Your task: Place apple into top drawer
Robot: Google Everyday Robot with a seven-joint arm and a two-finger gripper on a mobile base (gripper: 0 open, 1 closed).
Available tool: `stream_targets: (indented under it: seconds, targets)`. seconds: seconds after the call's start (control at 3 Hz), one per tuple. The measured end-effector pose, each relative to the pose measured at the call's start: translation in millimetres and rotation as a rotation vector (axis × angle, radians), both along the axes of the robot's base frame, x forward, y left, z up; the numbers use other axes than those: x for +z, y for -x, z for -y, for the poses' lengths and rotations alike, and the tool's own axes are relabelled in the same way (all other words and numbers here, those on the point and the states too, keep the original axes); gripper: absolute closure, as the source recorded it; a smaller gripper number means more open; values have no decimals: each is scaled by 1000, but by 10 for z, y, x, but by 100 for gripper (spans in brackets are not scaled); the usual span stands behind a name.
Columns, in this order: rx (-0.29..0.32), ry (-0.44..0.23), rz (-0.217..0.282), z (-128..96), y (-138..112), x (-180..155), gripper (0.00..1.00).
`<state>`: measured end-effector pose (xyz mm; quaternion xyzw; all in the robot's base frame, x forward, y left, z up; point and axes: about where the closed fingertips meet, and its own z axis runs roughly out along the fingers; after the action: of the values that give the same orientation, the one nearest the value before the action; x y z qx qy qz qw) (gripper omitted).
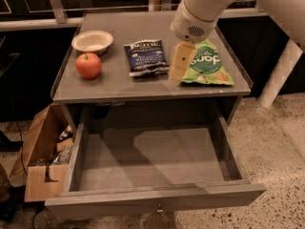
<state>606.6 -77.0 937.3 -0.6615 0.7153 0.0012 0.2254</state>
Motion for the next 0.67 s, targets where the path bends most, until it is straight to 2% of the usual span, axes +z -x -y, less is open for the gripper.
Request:
stream_targets:
  seconds: [0.33, 0.67]
  targets:
    - [0, 0, 0, -2, -1, 1, 0]
    - [43, -37, 29, -205, -82, 107, 0]
